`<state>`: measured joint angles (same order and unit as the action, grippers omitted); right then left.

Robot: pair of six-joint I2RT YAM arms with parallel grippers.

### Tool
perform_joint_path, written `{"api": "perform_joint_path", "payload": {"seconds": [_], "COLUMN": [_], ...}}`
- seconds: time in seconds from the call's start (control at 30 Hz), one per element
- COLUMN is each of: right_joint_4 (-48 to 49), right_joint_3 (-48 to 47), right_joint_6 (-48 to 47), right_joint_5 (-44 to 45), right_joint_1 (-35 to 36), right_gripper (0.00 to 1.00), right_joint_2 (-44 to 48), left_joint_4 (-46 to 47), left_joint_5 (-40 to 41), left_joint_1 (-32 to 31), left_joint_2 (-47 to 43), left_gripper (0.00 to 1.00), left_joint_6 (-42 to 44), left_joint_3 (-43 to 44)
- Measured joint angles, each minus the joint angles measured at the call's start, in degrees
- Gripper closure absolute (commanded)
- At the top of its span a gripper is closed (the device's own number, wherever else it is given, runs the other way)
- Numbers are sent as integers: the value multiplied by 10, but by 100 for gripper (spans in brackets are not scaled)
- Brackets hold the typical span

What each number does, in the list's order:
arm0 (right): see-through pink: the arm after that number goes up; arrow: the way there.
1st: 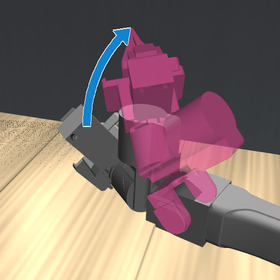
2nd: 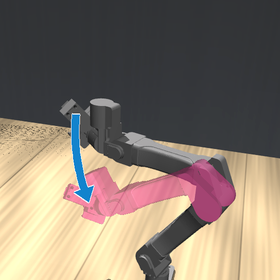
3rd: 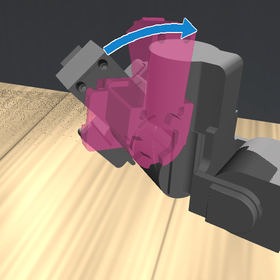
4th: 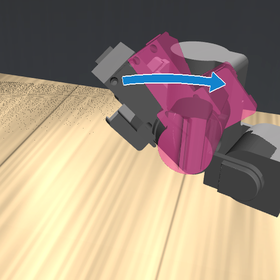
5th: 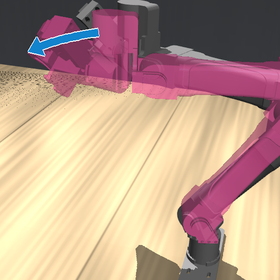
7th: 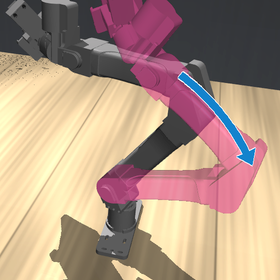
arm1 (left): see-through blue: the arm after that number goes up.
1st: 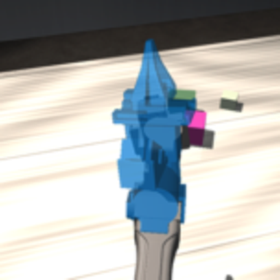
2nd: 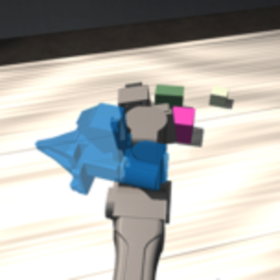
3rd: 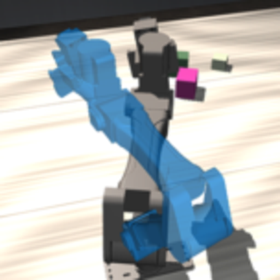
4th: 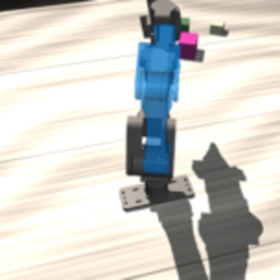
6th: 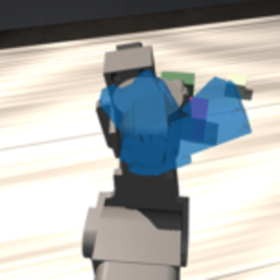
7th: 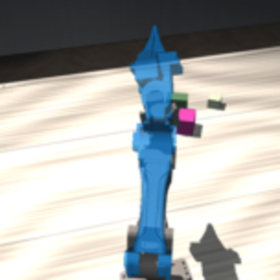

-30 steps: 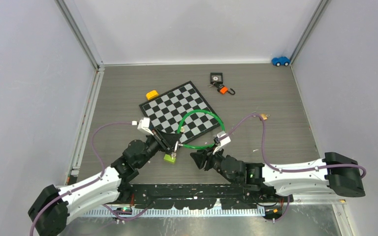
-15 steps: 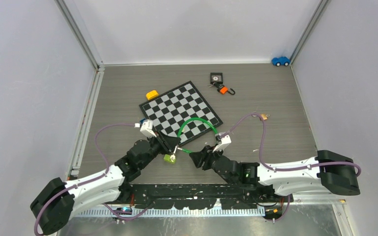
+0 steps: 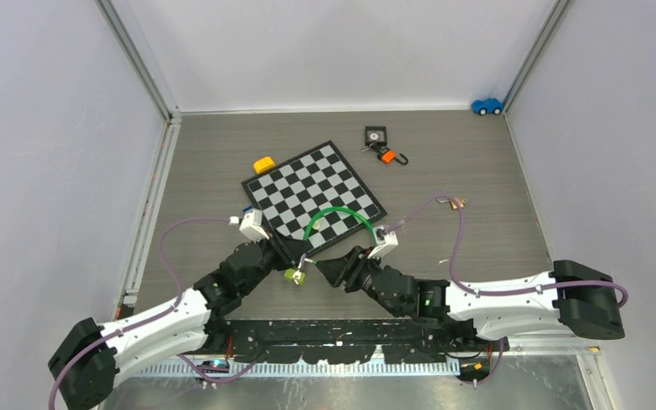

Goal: Lock with the key
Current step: Lock the lock.

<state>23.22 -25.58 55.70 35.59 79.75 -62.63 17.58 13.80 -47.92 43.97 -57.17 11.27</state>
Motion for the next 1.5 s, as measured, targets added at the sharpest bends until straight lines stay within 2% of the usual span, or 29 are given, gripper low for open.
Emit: {"api": "perform_joint_path", "payload": {"seconds": [0.13,0.27,0.5,0.6,0.7,0.77,0.97,1.07,1.33,1.5], "right_joint_4": [94,177,289,335,378,422,466,464,459,479], "right_joint_3": [49,85,90,91,91,95,133,122,91,91], "right_joint_6": [70,94,56,32,9,-15,-2,-14,-29,-26], "right_joint_5": [-3,21,124,166,198,203,124,75,-2,-31], "right_joint_1": [0,24,102,105,104,96,14,7,-2,-21], "right_gripper": [43,41,38,37,44,43,32,27,25,25], "right_joint_2": [-12,-78,-113,-122,-148,-175,-204,-203,-204,-237], "left_joint_4": [-57,-101,-148,-155,-158,-158,-163,-162,-134,-114], "left_joint_5": [31,63,105,112,112,110,77,62,27,1], "left_joint_1": [-1,-1,-1,-1,-1,-1,-1,-1,-1,-1], "left_joint_2": [-11,-22,-54,-66,-70,-73,-70,-61,-39,-21], "left_gripper": [100,100,100,100,100,100,100,100,100,100], "left_joint_6": [-41,-86,-155,-177,-190,-193,-198,-204,-209,-214], "left_joint_3": [26,50,71,71,71,71,71,71,69,69]}}
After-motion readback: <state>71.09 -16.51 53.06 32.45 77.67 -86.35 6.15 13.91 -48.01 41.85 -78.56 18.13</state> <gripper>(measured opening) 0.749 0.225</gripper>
